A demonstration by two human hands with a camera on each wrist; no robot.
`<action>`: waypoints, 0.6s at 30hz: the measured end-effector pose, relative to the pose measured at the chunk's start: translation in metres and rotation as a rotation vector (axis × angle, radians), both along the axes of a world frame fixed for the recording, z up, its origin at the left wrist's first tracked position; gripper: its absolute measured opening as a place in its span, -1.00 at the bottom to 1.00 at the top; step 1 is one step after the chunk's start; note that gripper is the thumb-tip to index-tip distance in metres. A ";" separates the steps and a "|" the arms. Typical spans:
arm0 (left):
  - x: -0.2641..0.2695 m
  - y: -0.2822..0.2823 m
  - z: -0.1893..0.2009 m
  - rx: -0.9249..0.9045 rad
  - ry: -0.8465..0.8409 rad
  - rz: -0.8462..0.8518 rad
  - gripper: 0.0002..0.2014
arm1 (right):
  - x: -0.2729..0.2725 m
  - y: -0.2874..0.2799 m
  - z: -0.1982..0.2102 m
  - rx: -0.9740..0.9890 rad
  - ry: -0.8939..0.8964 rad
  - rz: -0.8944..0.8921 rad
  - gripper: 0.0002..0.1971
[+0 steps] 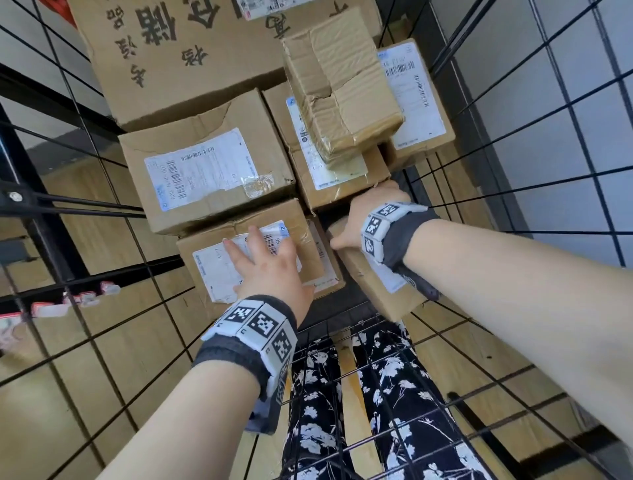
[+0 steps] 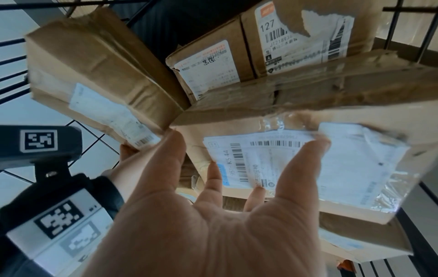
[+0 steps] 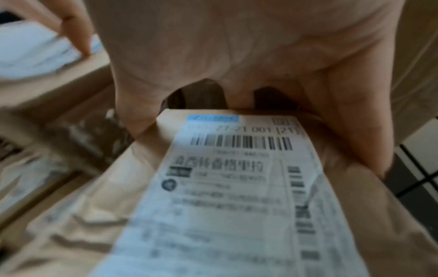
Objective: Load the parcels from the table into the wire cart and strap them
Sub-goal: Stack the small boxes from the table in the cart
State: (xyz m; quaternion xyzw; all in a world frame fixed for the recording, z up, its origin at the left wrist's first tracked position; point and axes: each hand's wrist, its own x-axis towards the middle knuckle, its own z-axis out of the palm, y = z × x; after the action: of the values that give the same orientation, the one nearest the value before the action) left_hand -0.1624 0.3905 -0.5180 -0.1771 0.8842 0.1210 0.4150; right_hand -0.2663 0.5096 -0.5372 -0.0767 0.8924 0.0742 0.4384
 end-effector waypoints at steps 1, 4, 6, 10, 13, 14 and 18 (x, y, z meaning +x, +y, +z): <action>0.001 -0.001 0.000 0.004 -0.001 0.000 -0.37 | -0.001 0.002 0.010 -0.080 -0.007 -0.004 -0.41; 0.002 -0.004 0.000 0.012 0.005 -0.015 -0.38 | -0.007 -0.001 0.046 -0.129 -0.267 0.032 -0.55; 0.002 -0.007 0.001 0.024 -0.004 -0.027 -0.37 | -0.012 -0.011 0.054 -0.108 -0.364 -0.013 -0.66; 0.000 -0.013 0.005 0.054 -0.050 -0.071 -0.35 | -0.011 -0.016 0.072 -0.089 -0.363 0.028 -0.59; -0.002 -0.023 0.009 0.062 -0.100 -0.174 -0.33 | -0.017 -0.020 0.093 0.015 -0.224 0.171 -0.30; -0.002 -0.027 0.011 0.065 -0.122 -0.197 -0.31 | -0.018 -0.020 0.099 0.069 -0.202 0.219 -0.25; -0.009 -0.031 0.020 0.066 -0.185 -0.201 -0.26 | -0.013 -0.016 0.122 0.134 -0.180 0.345 -0.15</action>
State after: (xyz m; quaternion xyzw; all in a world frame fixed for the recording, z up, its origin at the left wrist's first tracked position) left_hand -0.1714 0.3590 -0.4979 -0.0844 0.8511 0.0908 0.5102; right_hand -0.2795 0.4933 -0.4154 -0.2053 0.8163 0.2001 0.5014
